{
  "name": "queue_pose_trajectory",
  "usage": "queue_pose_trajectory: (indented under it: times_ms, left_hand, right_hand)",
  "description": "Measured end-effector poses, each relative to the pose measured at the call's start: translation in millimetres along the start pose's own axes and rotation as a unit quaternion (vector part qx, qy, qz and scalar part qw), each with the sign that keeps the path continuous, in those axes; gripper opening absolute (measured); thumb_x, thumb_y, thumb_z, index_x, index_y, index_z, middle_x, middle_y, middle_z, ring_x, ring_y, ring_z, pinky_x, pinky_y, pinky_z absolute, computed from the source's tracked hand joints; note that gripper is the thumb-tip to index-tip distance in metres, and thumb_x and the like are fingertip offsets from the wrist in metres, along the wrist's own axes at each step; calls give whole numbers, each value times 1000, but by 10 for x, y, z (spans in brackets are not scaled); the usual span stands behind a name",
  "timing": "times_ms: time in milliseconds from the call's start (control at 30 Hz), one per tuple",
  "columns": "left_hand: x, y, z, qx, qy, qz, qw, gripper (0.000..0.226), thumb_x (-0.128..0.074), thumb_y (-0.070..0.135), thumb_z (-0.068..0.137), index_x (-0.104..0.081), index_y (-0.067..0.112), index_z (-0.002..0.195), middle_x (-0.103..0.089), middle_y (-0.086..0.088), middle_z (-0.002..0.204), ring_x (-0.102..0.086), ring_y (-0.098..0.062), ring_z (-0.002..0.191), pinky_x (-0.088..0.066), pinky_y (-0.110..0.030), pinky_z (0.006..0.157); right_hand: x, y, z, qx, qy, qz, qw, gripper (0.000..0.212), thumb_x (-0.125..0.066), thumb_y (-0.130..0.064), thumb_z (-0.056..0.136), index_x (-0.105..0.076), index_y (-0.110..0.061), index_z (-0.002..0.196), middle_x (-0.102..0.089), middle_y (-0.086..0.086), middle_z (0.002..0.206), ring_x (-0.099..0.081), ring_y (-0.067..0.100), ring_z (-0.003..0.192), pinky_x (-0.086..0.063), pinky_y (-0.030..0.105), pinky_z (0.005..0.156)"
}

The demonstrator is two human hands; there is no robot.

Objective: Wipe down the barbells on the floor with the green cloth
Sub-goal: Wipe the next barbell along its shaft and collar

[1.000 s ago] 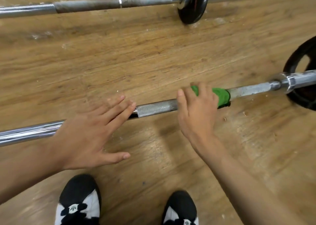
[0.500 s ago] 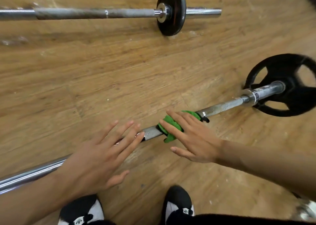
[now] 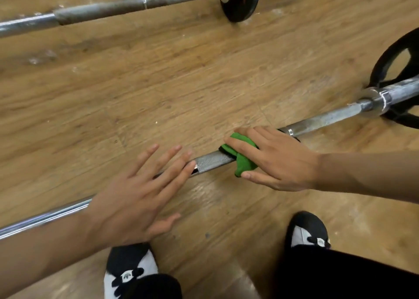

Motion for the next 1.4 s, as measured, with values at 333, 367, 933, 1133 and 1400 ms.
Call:
queue_pose_trajectory:
  times_ms: [333,367,933,1133,1400]
  left_hand:
    - [190,-62,655,-20,-26,-63,997,89,-30,62,104,-17,-3,163,-14,-21,172,-14,-36,160,-16,-55,126]
    - [210,-48,831,-35,-22,-62,997,89,-30,62,104,-16,-3,163,-12,-21,172,-13,-36,160,-15,-54,127]
    - [65,91,1842,-99,-75,-103,987,96,-49,57,99,-10,-1,164,-15,-26,171,-20,-43,157,-17,-61,126]
    - [122,156,1844,-87,-76,-70,991,94,-43,59,101,-14,-7,162,-15,-28,170,-17,-42,158,-15,-58,127]
    - [57,203,1920,-107,-33,-66,992,100,-53,57,95,-14,-7,162,-13,-28,170,-16,-42,159,-16,-56,128]
  right_hand:
    - [-335,813,-606,-65,119,6,991,67,-31,-53,108,-35,-10,159,-48,30,143,-50,47,126,-34,57,111]
    - [-368,858,-665,-67,130,15,989,66,-32,-52,108,-37,-11,159,-48,30,143,-49,47,129,-31,57,115]
    - [-812,1192,-550,5,329,29,944,60,-24,-47,106,-63,-21,143,-65,20,133,-61,38,123,-36,46,116]
    - [-813,1138,-490,-20,350,21,936,58,-28,-44,104,-66,-20,140,-67,17,128,-60,34,120,-36,46,115]
    - [-870,1829,-1199,-237,355,71,901,51,-35,-34,107,-65,-1,132,-61,31,125,-57,52,120,-34,59,115]
Point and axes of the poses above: each hand's wrist, its own z-axis towards the middle knuckle, its own x-axis out of the back of the hand, y = z × x, the point moved 1 cm from there along z, towards the middle knuckle
